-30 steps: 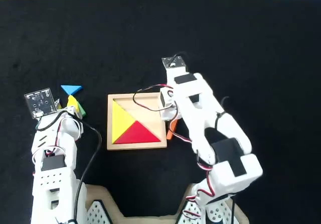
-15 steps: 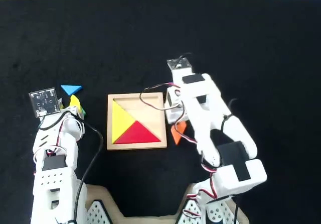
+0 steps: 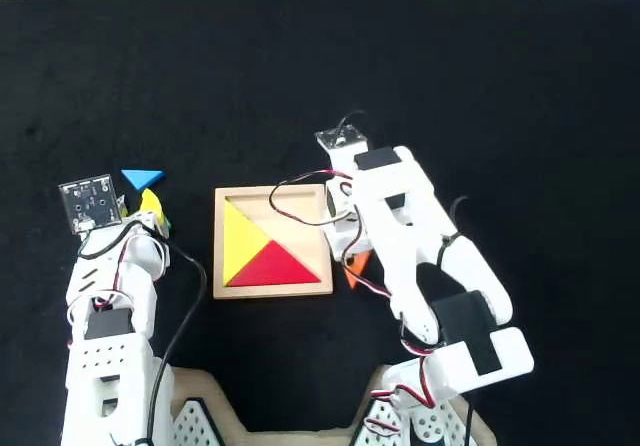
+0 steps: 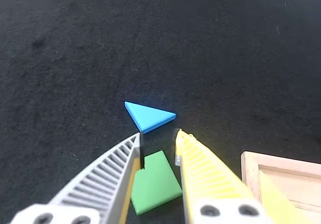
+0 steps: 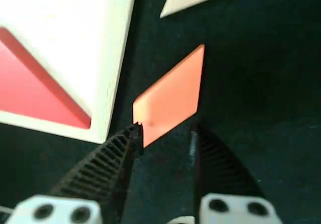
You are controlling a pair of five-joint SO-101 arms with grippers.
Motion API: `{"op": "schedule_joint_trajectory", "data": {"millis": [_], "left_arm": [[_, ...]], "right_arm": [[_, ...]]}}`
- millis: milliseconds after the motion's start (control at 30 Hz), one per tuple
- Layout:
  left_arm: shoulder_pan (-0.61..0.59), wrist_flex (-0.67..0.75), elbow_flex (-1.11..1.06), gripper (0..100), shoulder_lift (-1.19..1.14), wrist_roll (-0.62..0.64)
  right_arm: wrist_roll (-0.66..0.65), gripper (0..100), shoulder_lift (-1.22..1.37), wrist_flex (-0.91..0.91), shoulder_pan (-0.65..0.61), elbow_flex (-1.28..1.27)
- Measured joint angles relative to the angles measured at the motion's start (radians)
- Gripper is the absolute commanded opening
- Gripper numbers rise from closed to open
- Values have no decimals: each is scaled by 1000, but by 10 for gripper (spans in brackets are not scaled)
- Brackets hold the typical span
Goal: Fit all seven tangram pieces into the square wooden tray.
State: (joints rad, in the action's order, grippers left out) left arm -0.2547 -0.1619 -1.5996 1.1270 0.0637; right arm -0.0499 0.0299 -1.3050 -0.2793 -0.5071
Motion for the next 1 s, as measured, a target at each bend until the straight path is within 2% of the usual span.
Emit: {"op": "schedule_joint_trajectory", "data": {"millis": [300,433,500,700,1000], "left_arm": [[0,0,0,123,0,0],[0,0,0,123,0,0],[0,0,0,123,0,0],[0,0,0,123,0,0],[0,0,0,123,0,0]], "right_arm": [[-110,113,0,-68,0,0],[-181,16,0,-75,0,0],[-203,15,-18,-78,-14,0],[-215,11,-69,-60,-104,-5],[-213,11,69,25,-110,-48]]}}
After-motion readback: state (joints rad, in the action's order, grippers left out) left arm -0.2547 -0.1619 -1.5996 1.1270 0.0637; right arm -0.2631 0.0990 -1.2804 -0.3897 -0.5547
